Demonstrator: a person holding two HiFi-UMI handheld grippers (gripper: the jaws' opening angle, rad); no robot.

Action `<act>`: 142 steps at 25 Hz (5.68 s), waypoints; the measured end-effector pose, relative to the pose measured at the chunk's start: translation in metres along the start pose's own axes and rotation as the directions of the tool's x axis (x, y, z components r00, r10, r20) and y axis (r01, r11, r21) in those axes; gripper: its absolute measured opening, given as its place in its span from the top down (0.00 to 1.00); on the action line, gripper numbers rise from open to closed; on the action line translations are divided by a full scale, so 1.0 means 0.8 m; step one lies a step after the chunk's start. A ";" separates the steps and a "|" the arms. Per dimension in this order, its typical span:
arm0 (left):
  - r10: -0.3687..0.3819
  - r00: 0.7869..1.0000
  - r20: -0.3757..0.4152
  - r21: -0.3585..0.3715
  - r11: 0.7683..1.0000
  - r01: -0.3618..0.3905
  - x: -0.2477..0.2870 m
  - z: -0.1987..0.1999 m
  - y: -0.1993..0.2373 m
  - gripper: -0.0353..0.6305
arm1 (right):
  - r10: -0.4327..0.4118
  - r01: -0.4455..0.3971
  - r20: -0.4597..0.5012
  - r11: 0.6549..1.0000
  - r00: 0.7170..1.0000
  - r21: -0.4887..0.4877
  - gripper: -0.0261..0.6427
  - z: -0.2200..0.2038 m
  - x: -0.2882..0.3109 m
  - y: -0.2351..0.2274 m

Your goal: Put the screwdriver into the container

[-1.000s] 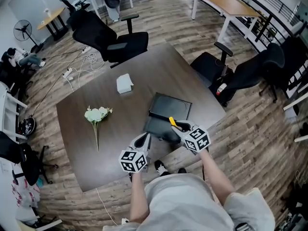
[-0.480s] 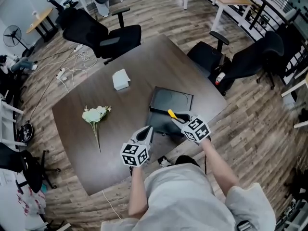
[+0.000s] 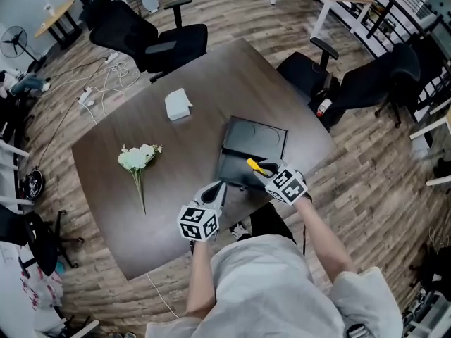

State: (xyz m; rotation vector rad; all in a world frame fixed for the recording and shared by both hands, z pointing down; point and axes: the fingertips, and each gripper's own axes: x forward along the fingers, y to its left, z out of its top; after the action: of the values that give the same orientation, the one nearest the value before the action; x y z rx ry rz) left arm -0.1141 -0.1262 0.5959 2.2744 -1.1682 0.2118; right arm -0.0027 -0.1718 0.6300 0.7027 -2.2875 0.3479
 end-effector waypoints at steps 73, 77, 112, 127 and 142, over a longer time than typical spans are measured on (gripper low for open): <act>0.009 0.991 -0.133 -0.112 0.993 -0.024 0.081 -0.033 0.106 0.87 | 0.028 -0.159 -0.504 0.963 0.863 -0.218 0.84 -0.088 0.178 0.015; 0.006 0.991 -0.136 -0.117 0.993 -0.022 0.080 -0.033 0.110 0.87 | 0.022 -0.153 -0.498 0.962 0.867 -0.224 0.84 -0.089 0.181 0.017; 0.003 0.991 -0.134 -0.117 0.993 -0.019 0.071 -0.031 0.112 0.87 | 0.064 -0.160 -0.463 0.972 0.884 -0.171 0.83 -0.087 0.171 0.024; 0.014 0.992 -0.125 -0.090 0.996 -0.025 0.064 -0.024 0.101 0.87 | 0.064 -0.169 -0.475 0.969 0.878 -0.182 0.82 -0.090 0.159 0.026; 0.036 0.993 -0.110 -0.055 0.998 -0.042 0.051 -0.020 0.075 0.87 | 0.042 -0.143 -0.437 0.969 0.898 -0.201 0.82 -0.086 0.134 0.021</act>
State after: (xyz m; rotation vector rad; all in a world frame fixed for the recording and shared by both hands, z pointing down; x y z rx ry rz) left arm -0.1351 -0.1731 0.6496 2.1639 -1.1481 0.3093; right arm -0.0387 -0.1698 0.7533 0.3542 -1.8995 0.2478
